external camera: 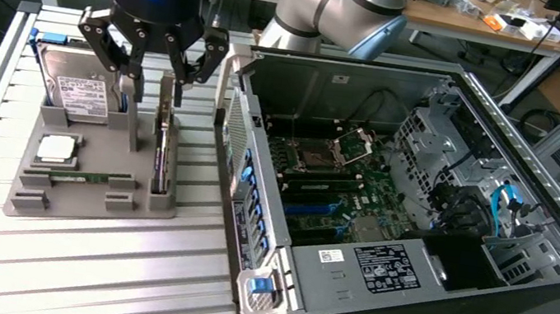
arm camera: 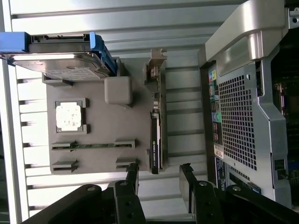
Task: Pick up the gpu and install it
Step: 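Pick up the gpu and move the gpu toward the slot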
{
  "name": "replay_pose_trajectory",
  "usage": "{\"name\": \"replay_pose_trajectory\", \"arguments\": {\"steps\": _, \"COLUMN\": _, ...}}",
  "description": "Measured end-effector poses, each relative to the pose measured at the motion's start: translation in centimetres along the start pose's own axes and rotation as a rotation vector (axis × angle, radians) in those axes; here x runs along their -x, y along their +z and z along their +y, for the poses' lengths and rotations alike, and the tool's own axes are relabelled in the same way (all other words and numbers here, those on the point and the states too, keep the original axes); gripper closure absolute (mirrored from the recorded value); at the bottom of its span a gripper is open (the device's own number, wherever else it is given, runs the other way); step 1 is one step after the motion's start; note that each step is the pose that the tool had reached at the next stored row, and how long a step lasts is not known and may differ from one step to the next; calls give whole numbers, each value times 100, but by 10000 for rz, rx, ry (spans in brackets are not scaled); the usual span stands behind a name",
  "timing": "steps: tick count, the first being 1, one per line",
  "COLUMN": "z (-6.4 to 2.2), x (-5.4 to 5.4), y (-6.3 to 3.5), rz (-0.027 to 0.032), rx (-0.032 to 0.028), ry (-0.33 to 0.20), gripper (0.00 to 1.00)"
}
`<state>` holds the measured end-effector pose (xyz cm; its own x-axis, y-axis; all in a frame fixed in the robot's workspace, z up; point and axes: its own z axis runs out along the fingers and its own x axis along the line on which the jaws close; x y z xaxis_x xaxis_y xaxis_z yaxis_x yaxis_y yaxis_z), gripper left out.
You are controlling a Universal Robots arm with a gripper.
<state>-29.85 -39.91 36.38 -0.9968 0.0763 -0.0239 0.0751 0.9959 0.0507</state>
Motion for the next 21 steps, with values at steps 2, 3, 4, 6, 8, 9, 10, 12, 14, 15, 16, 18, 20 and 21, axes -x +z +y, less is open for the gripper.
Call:
{"name": "replay_pose_trajectory", "arguments": {"steps": 2, "z": 0, "x": 0, "y": 4, "rz": 0, "rx": 0, "ry": 0, "gripper": 52}}
{"name": "replay_pose_trajectory", "arguments": {"steps": 3, "z": 0, "x": 0, "y": 7, "rz": 0, "rx": 0, "ry": 0, "gripper": 52}}
{"name": "replay_pose_trajectory", "arguments": {"steps": 4, "z": 0, "x": 0, "y": 9, "rz": 0, "rx": 0, "ry": 0, "gripper": 52}}
{"name": "replay_pose_trajectory", "arguments": {"steps": 6, "z": -1, "x": 0, "y": 15, "rz": 0, "rx": 0, "ry": 0, "gripper": 52}}
{"name": "replay_pose_trajectory", "arguments": {"steps": 8, "z": -1, "x": 0, "y": 22, "rz": 0, "rx": 0, "ry": 0, "gripper": 52}}
{"name": "replay_pose_trajectory", "arguments": {"steps": 9, "z": -1, "x": -1, "y": 26, "rz": 0, "rx": 0, "ry": 0, "gripper": 52}}
{"name": "replay_pose_trajectory", "arguments": {"steps": 10, "z": -2, "x": 0, "y": 29, "rz": 0, "rx": 0, "ry": 0, "gripper": 52}}
{"name": "replay_pose_trajectory", "arguments": {"steps": 12, "z": -2, "x": -1, "y": 35, "rz": 0, "rx": 0, "ry": 0, "gripper": 52}}
{"name": "replay_pose_trajectory", "arguments": {"steps": 14, "z": -2, "x": -1, "y": 40, "rz": 0, "rx": 0, "ry": 0, "gripper": 52}}
{"name": "replay_pose_trajectory", "arguments": {"steps": 15, "z": -2, "x": -1, "y": 42, "rz": 0, "rx": 0, "ry": 0, "gripper": 52}}
{"name": "replay_pose_trajectory", "arguments": {"steps": 16, "z": -2, "x": -1, "y": 44, "rz": 0, "rx": -1, "ry": 0, "gripper": 52}}
{"name": "replay_pose_trajectory", "arguments": {"steps": 18, "z": -3, "x": -1, "y": 49, "rz": 0, "rx": 0, "ry": 1, "gripper": 52}}
{"name": "replay_pose_trajectory", "arguments": {"steps": 20, "z": -3, "x": -1, "y": 60, "rz": -1, "rx": 0, "ry": 0, "gripper": 52}}
{"name": "replay_pose_trajectory", "arguments": {"steps": 21, "z": -4, "x": -2, "y": 69, "rz": 0, "rx": 0, "ry": 0, "gripper": 52}}
